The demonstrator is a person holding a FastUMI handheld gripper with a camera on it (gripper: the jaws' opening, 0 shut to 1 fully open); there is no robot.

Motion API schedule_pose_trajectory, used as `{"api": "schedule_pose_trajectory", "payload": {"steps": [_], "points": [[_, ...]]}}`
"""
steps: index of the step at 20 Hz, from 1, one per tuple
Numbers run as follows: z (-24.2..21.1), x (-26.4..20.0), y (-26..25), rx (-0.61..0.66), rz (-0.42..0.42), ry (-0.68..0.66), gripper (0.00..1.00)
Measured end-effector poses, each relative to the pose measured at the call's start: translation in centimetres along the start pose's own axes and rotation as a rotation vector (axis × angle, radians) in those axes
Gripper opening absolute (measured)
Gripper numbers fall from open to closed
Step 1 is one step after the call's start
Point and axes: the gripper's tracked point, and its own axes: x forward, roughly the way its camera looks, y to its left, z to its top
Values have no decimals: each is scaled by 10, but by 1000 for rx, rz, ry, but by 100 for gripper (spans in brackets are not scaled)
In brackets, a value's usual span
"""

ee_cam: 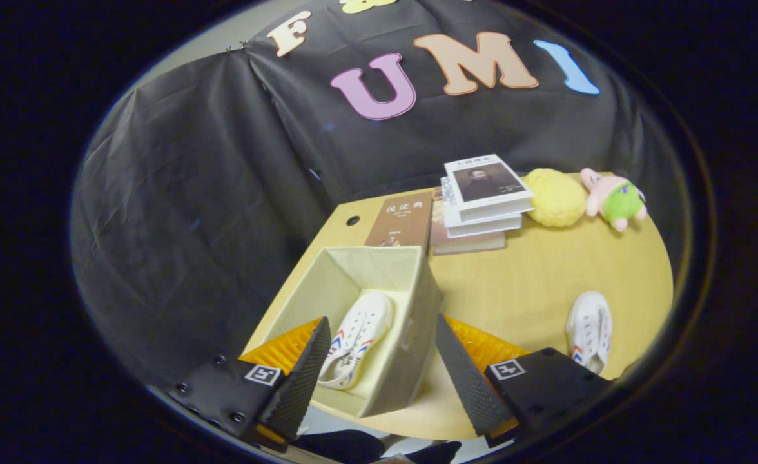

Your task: Open the storage box then place both shoes into the box .Put the left shoe in first, then the right shoe, with the right side of both shoes facing outward in a uniform manner.

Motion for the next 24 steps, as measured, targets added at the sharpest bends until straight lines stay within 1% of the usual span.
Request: {"api": "schedule_pose_trajectory", "payload": {"steps": [2, 8, 12, 18, 21, 24], "points": [[0, -9, -20, 1, -19, 0, 100], [-7, -26, -89, -7, -124, 1, 100], [-9, -39, -146, -6, -210, 3, 100], [-28, -51, -237, 7, -336, 63, 100], [-42, -55, -270, 37, -368, 96, 100], [-58, -57, -294, 53, -376, 145, 100]]}}
